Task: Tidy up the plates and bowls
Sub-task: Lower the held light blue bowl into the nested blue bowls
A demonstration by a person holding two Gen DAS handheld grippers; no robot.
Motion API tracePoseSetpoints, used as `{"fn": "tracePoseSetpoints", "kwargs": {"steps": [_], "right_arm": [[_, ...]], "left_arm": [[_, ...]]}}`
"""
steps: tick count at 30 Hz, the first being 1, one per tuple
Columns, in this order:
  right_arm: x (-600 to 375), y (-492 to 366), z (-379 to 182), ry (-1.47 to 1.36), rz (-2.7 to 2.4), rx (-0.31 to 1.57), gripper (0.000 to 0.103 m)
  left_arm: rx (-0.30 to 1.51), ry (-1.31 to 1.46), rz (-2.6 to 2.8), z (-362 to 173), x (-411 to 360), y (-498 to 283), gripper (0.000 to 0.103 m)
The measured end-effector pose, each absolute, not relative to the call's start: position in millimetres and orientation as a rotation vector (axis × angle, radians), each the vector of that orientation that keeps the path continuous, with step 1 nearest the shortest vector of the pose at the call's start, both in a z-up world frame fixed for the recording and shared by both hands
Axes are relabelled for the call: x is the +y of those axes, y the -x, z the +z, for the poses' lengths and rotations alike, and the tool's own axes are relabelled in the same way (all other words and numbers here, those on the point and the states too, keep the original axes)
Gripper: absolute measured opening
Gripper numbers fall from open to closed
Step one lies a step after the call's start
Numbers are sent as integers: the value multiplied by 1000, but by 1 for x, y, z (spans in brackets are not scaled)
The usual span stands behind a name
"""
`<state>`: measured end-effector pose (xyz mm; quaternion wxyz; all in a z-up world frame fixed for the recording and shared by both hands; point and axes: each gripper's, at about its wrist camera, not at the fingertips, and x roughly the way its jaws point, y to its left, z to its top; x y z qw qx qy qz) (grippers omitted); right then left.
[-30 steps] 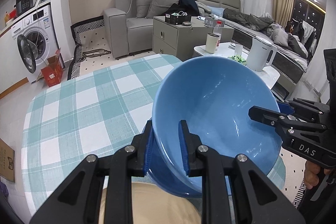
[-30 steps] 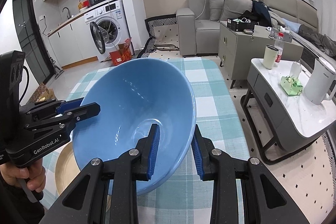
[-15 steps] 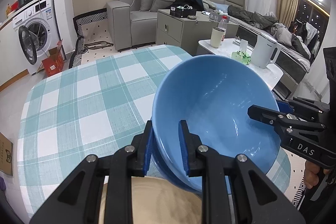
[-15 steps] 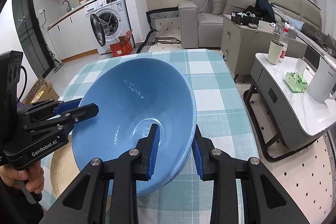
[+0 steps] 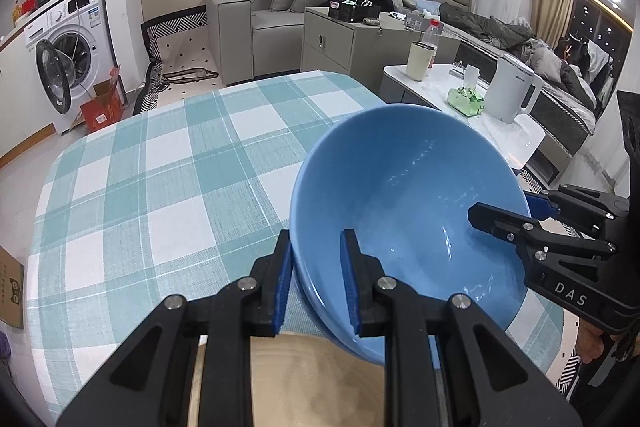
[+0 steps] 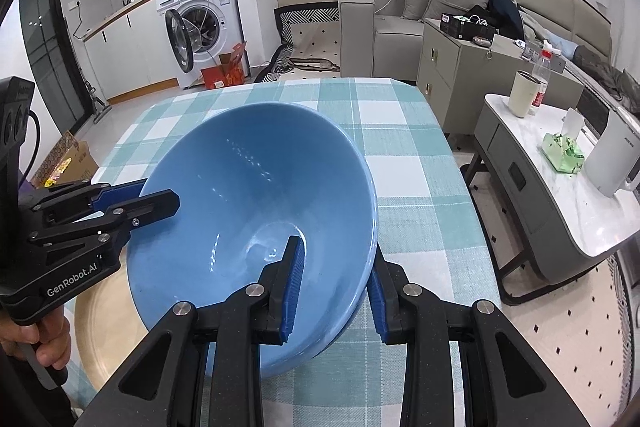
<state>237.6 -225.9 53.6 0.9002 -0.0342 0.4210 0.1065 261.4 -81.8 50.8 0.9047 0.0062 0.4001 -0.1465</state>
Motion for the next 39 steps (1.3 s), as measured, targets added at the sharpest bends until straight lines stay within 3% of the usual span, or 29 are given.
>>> {"fn": "tracePoseSetpoints", "kwargs": {"steps": [39], "right_arm": [[-203,-217,29,281,99,750,30]], "left_arm": [[818,-70,-264,35,-87,-262,21]]}}
